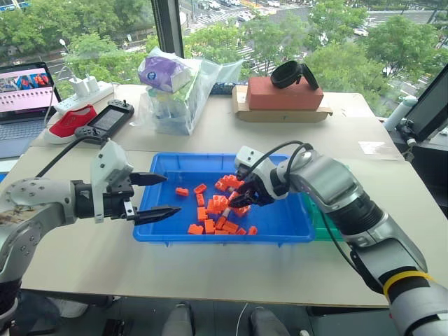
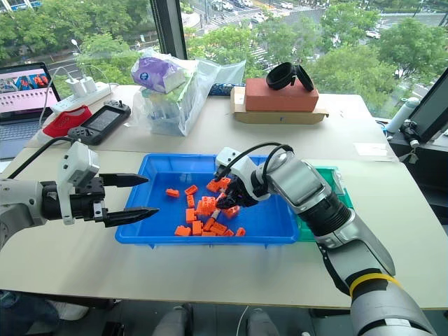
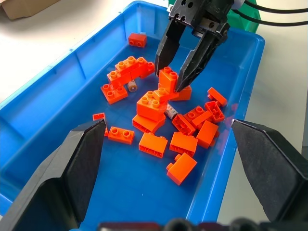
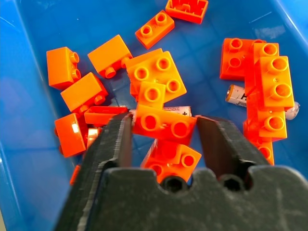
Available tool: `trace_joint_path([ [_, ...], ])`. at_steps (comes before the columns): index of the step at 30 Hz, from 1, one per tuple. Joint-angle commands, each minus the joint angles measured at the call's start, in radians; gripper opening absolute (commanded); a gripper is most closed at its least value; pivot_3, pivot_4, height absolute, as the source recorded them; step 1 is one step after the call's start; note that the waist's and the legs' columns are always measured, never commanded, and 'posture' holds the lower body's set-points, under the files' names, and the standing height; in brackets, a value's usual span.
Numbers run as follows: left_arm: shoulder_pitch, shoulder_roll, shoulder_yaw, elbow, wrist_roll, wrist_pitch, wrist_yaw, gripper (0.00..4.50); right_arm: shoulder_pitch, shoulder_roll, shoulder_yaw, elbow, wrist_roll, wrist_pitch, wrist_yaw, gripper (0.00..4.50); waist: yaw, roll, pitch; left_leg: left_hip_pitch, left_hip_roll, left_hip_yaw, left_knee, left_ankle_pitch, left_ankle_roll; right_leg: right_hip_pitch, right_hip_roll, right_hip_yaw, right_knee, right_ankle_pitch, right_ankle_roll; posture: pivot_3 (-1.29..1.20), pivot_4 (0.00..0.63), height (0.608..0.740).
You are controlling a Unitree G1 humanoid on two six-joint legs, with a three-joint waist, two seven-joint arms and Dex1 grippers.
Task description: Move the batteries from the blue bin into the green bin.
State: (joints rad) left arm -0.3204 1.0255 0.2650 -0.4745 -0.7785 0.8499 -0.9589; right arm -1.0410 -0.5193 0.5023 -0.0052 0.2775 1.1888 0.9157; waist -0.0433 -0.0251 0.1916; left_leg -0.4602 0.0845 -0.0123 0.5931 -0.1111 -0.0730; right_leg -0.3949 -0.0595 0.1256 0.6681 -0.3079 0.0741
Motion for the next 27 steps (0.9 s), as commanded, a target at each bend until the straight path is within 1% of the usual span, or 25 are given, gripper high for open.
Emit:
trace_joint_path([
  [1, -0.016, 0.018, 0.011, -0.015, -0.003, -0.012, -0.005, 4.50, -0.011, -0.001, -0.012, -0.015, -0.002, -0.011, -0.002, 1.43, 0.000, 0.000, 0.000, 0.000, 0.000, 0.000, 0.000, 0.000, 0.000, 0.000, 0.000, 0.000, 0.000, 0.000, 0.000, 0.00, 0.150, 0.739],
  [4, -0.019, 0.017, 0.009, -0.009, -0.002, -0.014, -0.007, 4.50, -0.018, -0.012, -0.043, -0.044, 0.026, -0.017, 0.023, 1.43, 0.000, 0.000, 0.000, 0.000, 0.000, 0.000, 0.000, 0.000, 0.000, 0.000, 0.000, 0.000, 0.000, 0.000, 0.000, 0.00, 0.150, 0.739],
  [6, -0.021, 0.017, 0.007, -0.007, -0.002, -0.014, -0.009, 4.50, -0.028, -0.040, -0.078, -0.080, 0.061, -0.004, 0.056, 1.43, 0.001, 0.000, 0.000, 0.000, 0.000, 0.000, 0.000, 0.000, 0.000, 0.000, 0.000, 0.000, 0.000, 0.000, 0.000, 0.00, 0.150, 0.739],
  [9, -0.023, 0.018, 0.006, -0.004, 0.000, -0.016, -0.011, 4.50, -0.051, -0.072, -0.130, -0.076, 0.091, 0.009, 0.079, 1.43, 0.001, 0.000, 0.000, 0.000, 0.000, 0.000, 0.000, 0.000, 0.000, 0.000, 0.000, 0.000, 0.000, 0.000, 0.000, 0.00, 0.150, 0.739],
  [12, -0.025, 0.018, 0.003, -0.003, 0.001, -0.018, -0.012, 4.50, -0.067, -0.153, -0.160, -0.044, 0.088, -0.025, 0.114, 1.43, 0.001, 0.000, 0.000, 0.000, 0.000, 0.000, 0.000, 0.000, 0.000, 0.000, 0.000, 0.000, 0.000, 0.000, 0.000, 0.00, 0.150, 0.739],
  [16, -0.041, 0.015, -0.012, 0.002, 0.003, -0.019, -0.014, 4.50, -0.057, -0.293, -0.128, -0.009, 0.030, -0.145, 0.182, 1.43, 0.004, 0.000, 0.000, 0.000, 0.000, 0.000, 0.000, 0.000, 0.000, 0.000, 0.000, 0.000, -0.002, 0.000, 0.000, 0.00, 0.150, 0.739],
  [20, -0.061, 0.012, -0.031, 0.012, 0.012, -0.026, -0.022, 4.50, -0.042, -0.350, -0.086, 0.049, -0.050, -0.265, 0.211, 1.43, -0.003, 0.000, 0.000, 0.000, 0.000, 0.000, -0.001, 0.000, 0.000, 0.000, 0.000, 0.000, -0.002, 0.000, 0.000, 0.00, 0.150, 0.739],
  [23, -0.068, 0.013, -0.039, 0.015, 0.015, -0.028, -0.028, 4.50, -0.030, -0.362, -0.075, 0.057, -0.083, -0.309, 0.231, 1.43, -0.005, 0.000, 0.000, 0.000, 0.000, 0.000, -0.001, 0.000, 0.000, -0.001, 0.000, 0.000, -0.002, 0.000, -0.001, 0.00, 0.150, 0.739],
  [27, -0.069, 0.014, -0.042, 0.014, 0.016, -0.026, -0.032, 4.50, -0.004, -0.363, -0.069, 0.045, -0.105, -0.317, 0.247, 1.43, -0.001, 0.000, 0.000, 0.000, 0.000, 0.000, -0.001, 0.000, 0.000, 0.000, 0.000, 0.000, -0.002, 0.000, -0.001, 0.00, 0.150, 0.739],
])
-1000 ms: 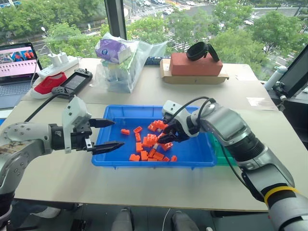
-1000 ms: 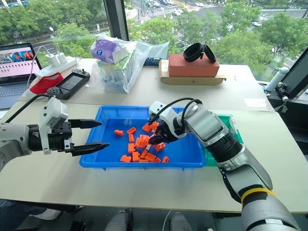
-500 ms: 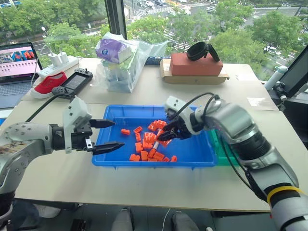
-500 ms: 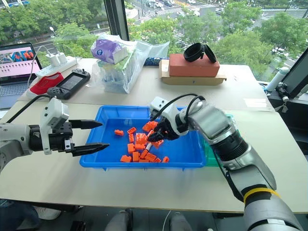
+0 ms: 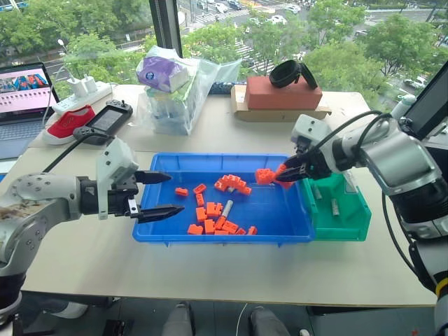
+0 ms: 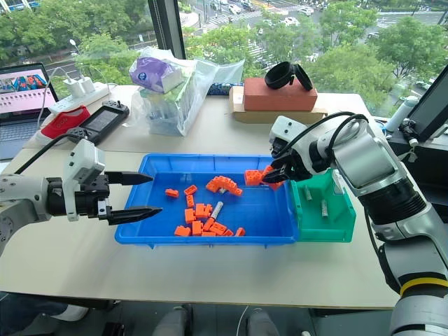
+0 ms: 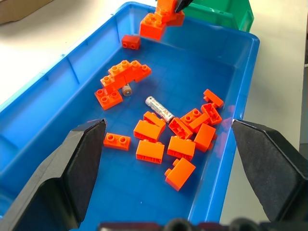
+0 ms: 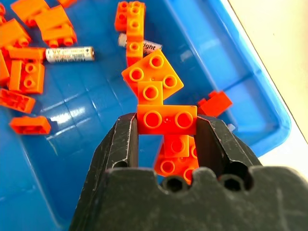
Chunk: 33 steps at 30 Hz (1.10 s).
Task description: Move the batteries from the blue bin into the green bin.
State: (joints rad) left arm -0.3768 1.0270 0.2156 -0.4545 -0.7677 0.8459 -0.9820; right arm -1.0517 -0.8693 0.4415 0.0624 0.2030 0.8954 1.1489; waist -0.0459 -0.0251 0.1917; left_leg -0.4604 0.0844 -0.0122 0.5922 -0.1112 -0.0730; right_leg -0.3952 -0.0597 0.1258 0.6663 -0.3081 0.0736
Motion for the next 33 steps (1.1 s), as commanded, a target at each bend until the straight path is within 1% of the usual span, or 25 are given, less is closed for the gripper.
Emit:
trace_joint_path([
  [1, -0.018, 0.012, 0.005, -0.001, 0.007, -0.022, -0.010, 4.50, 0.014, -0.010, -0.002, -0.020, -0.041, -0.028, 0.010, 1.93, 0.003, 0.000, 0.000, 0.000, 0.000, 0.000, 0.000, 0.000, 0.000, 0.000, 0.000, 0.000, 0.000, 0.000, 0.000, 0.00, 0.150, 0.739],
  [2, -0.021, 0.011, 0.003, 0.001, 0.008, -0.022, -0.012, 4.50, 0.019, -0.006, 0.000, -0.019, -0.049, -0.031, 0.006, 2.44, 0.003, 0.000, 0.000, 0.000, 0.000, 0.000, 0.000, 0.000, 0.000, 0.000, 0.000, 0.000, 0.000, 0.000, 0.000, 0.00, 0.150, 0.739],
  [3, -0.023, 0.011, 0.002, 0.002, 0.009, -0.022, -0.013, 4.50, 0.022, -0.003, -0.001, -0.017, -0.055, -0.033, 0.004, 2.63, 0.004, 0.000, 0.000, 0.000, 0.000, 0.000, 0.000, 0.000, 0.000, 0.000, 0.000, 0.000, 0.000, 0.000, 0.000, 0.00, 0.150, 0.739],
  [8, -0.026, 0.011, 0.002, 0.005, 0.015, -0.019, -0.021, 4.50, 0.002, -0.001, -0.024, -0.011, -0.069, -0.042, 0.006, 4.38, 0.002, 0.000, 0.000, 0.000, 0.000, 0.000, 0.000, 0.000, 0.000, 0.000, 0.000, 0.000, 0.000, 0.000, 0.000, 0.00, 0.150, 0.739],
  [9, -0.027, 0.011, 0.003, 0.005, 0.016, -0.019, -0.022, 4.50, -0.004, 0.001, -0.030, -0.011, -0.071, -0.045, 0.006, 4.47, 0.002, 0.000, 0.000, 0.000, 0.000, 0.000, 0.000, 0.000, 0.000, 0.000, 0.000, 0.000, 0.000, 0.000, 0.000, 0.00, 0.150, 0.739],
  [12, -0.026, 0.013, 0.005, 0.006, 0.016, -0.015, -0.023, 4.50, -0.021, 0.026, -0.062, -0.078, -0.023, -0.042, 0.040, 4.47, 0.001, 0.000, 0.000, 0.000, 0.000, 0.000, 0.000, 0.000, 0.000, 0.000, 0.000, 0.000, 0.000, 0.000, 0.000, 0.00, 0.150, 0.739],
  [15, -0.016, 0.022, 0.016, 0.006, 0.018, -0.014, -0.028, 4.50, -0.014, 0.074, -0.073, -0.218, 0.071, 0.007, 0.101, 4.47, -0.001, 0.000, 0.000, 0.000, 0.000, 0.000, 0.000, 0.000, 0.000, 0.000, 0.000, 0.000, 0.000, 0.000, 0.000, 0.00, 0.150, 0.739],
  [18, -0.009, 0.028, 0.023, 0.005, 0.020, -0.013, -0.031, 4.50, 0.001, 0.123, -0.049, -0.258, 0.083, 0.022, 0.088, 4.47, 0.002, 0.000, 0.000, 0.000, 0.000, -0.001, 0.000, 0.000, 0.000, 0.000, 0.000, -0.001, 0.001, 0.000, 0.000, 0.00, 0.150, 0.739],
  [21, 0.007, 0.035, 0.040, -0.011, 0.011, 0.001, -0.024, 4.50, 0.024, 0.175, 0.052, -0.237, 0.001, -0.032, 0.042, 4.47, 0.005, 0.000, 0.000, 0.000, 0.000, -0.001, 0.001, 0.000, 0.000, 0.001, 0.000, -0.002, 0.000, 0.000, 0.000, 0.00, 0.150, 0.739],
  [23, 0.017, 0.039, 0.052, -0.021, 0.003, 0.008, -0.018, 4.50, 0.031, 0.200, 0.093, -0.210, -0.038, -0.068, 0.023, 4.47, 0.005, 0.000, 0.000, 0.000, 0.000, -0.001, 0.002, 0.000, 0.000, 0.002, 0.000, -0.002, 0.000, 0.000, 0.000, 0.00, 0.150, 0.739],
  [30, 0.046, 0.047, 0.086, -0.043, -0.013, 0.025, 0.000, 4.50, 0.002, 0.311, 0.165, -0.044, -0.148, -0.150, -0.036, 4.47, 0.002, 0.000, 0.000, 0.000, 0.000, -0.001, 0.002, 0.000, 0.000, 0.001, 0.000, -0.002, 0.002, 0.000, 0.000, 0.00, 0.150, 0.739],
  [33, 0.057, 0.051, 0.100, -0.053, -0.023, 0.032, 0.006, 4.50, -0.014, 0.349, 0.170, 0.022, -0.178, -0.180, -0.039, 4.47, 0.001, 0.000, 0.000, 0.000, 0.000, -0.001, 0.001, 0.000, 0.000, 0.000, 0.000, -0.002, 0.002, 0.000, 0.000, 0.00, 0.150, 0.739],
])
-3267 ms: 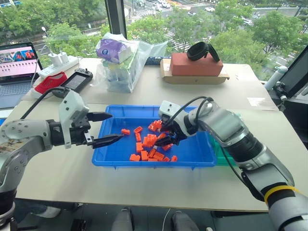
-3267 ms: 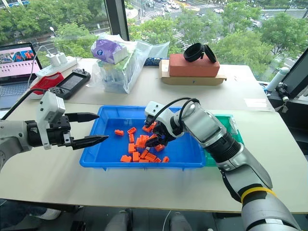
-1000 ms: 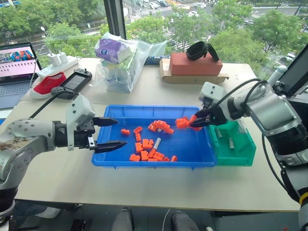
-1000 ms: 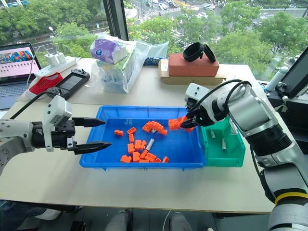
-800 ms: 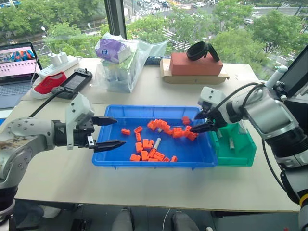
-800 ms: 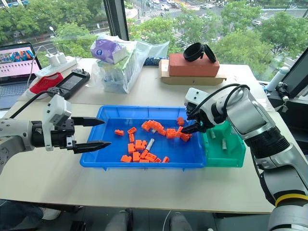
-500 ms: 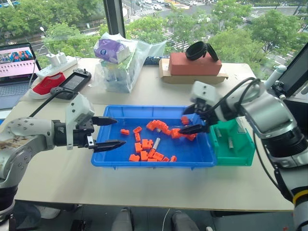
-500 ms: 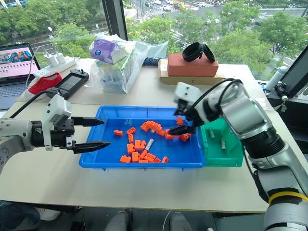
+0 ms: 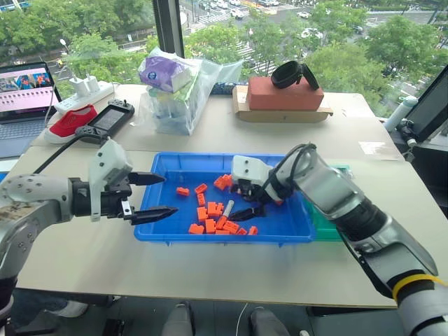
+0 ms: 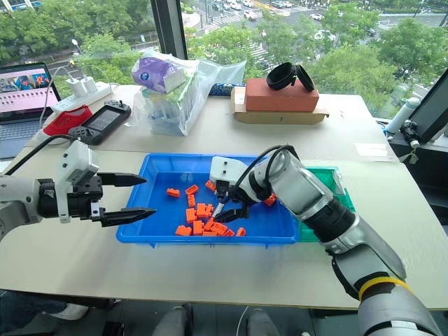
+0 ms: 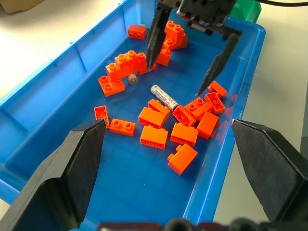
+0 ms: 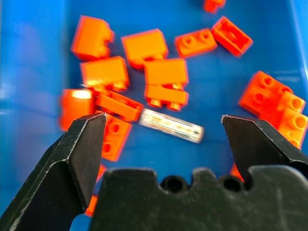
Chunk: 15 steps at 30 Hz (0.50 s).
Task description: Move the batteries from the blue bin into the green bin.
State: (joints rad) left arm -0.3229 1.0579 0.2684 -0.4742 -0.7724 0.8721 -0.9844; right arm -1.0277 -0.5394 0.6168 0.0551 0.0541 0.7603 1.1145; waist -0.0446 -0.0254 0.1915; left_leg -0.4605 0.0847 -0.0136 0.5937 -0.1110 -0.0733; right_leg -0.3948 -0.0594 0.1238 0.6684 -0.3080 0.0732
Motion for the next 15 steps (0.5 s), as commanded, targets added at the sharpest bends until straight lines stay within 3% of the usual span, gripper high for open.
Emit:
trace_joint_path([
  [1, 0.005, 0.021, 0.050, -0.034, -0.019, 0.007, 0.011, 4.50, -0.041, 0.027, -0.006, 0.042, -0.036, -0.053, -0.001, 4.47, 0.001, 0.000, 0.000, 0.000, 0.000, 0.000, 0.000, 0.000, 0.000, 0.000, 0.000, 0.000, 0.000, 0.000, 0.000, 0.00, 0.150, 0.739],
  [15, 0.004, 0.015, 0.037, -0.026, -0.006, -0.011, 0.042, 4.50, -0.037, 0.104, 0.003, 0.181, -0.099, -0.103, 0.049, 4.47, 0.000, 0.000, 0.000, 0.000, 0.000, 0.000, 0.000, 0.000, 0.000, 0.000, 0.000, 0.000, 0.000, 0.000, 0.000, 0.00, 0.150, 0.739],
])
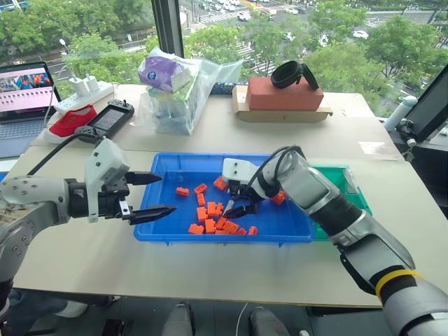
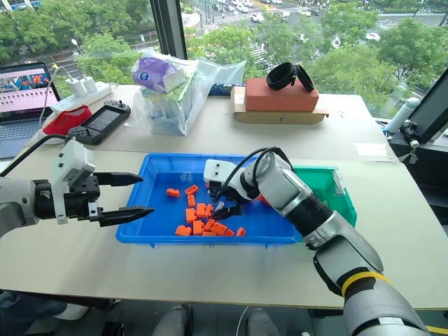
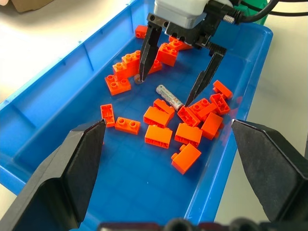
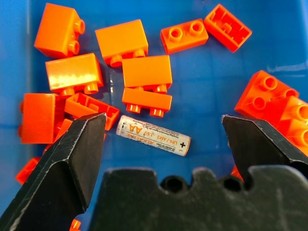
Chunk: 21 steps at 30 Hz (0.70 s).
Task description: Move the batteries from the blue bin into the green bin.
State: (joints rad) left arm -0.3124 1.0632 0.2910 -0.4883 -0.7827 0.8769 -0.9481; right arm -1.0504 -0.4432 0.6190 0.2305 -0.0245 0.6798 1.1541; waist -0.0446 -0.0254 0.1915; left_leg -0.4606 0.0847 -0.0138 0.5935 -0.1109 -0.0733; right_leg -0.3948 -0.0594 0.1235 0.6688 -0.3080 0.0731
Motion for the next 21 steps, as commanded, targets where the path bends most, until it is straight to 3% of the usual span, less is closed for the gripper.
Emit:
trace_joint_path([
  [1, -0.007, 0.009, 0.014, -0.011, 0.004, -0.017, 0.006, 4.50, -0.011, 0.009, 0.004, 0.012, -0.027, -0.026, 0.012, 4.47, 0.000, 0.000, 0.000, 0.000, 0.000, 0.000, 0.000, 0.000, 0.000, 0.000, 0.000, 0.000, 0.000, 0.000, 0.000, 0.00, 0.150, 0.739],
  [12, -0.010, 0.010, 0.011, -0.005, 0.010, -0.027, -0.002, 4.50, 0.021, 0.010, 0.010, 0.057, -0.064, -0.027, 0.038, 4.47, 0.000, 0.000, 0.000, 0.000, 0.000, 0.000, 0.000, 0.000, 0.000, 0.000, 0.000, 0.000, 0.000, 0.000, 0.000, 0.00, 0.150, 0.739],
  [15, -0.011, 0.010, 0.010, -0.001, 0.013, -0.031, -0.006, 4.50, 0.029, 0.010, 0.006, 0.046, -0.062, -0.015, 0.038, 3.84, 0.000, 0.000, 0.000, 0.000, 0.000, 0.000, 0.000, 0.000, 0.000, 0.000, 0.000, 0.000, 0.000, 0.000, 0.000, 0.00, 0.150, 0.739],
  [21, -0.023, 0.007, -0.005, 0.007, 0.019, -0.040, -0.010, 4.50, 0.041, 0.009, -0.001, 0.015, -0.059, 0.004, 0.035, 1.88, 0.000, 0.000, 0.000, 0.000, 0.000, 0.000, 0.000, 0.000, 0.000, 0.000, 0.000, 0.000, 0.000, 0.000, 0.000, 0.00, 0.150, 0.739],
])
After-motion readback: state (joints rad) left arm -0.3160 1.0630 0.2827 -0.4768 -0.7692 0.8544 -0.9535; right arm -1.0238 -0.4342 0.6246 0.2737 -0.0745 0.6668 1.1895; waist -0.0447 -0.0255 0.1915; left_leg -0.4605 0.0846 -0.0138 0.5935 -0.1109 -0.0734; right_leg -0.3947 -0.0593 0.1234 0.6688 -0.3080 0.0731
